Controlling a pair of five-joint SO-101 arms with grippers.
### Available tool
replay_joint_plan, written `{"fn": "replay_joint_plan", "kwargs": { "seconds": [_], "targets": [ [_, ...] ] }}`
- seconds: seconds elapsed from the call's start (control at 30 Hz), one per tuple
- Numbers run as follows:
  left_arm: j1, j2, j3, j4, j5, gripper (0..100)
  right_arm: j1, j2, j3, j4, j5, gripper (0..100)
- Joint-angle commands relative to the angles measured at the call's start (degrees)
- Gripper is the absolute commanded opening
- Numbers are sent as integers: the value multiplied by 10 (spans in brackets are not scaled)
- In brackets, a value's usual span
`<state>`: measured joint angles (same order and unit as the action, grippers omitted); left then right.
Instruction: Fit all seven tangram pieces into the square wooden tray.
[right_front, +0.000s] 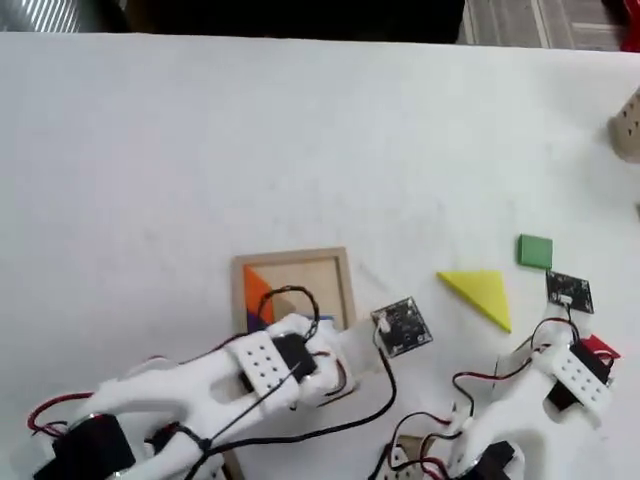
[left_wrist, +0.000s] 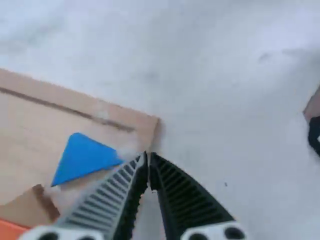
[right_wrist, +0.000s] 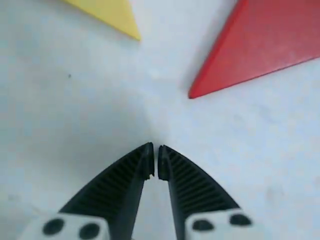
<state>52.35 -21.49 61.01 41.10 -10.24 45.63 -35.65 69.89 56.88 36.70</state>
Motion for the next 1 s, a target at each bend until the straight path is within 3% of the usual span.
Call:
{"fn": "replay_joint_plan", "kwargs": {
  "seconds": [0.0,0.17,0.27,0.57,0.8,0.97],
  "targets": [
    [-33,-11,-32,3,2,35,-7,-5,-3,-14,5,18],
    [-117,-42,-33,-1,80,38,-7,-5,-2,-14,5,18],
    [-141,-44,-33,-1,86,38,-7,-5,-2,-14,5,18],
    [-131,-44,-32,38,86,38,-7,-5,-2,-15,5,18],
    [-39,-42,-28,56,84,38,-7,-5,-2,-15,5,18],
    [-37,-9,-38,40,85,38,-7,-5,-2,-15,5,18]
  ]
}}
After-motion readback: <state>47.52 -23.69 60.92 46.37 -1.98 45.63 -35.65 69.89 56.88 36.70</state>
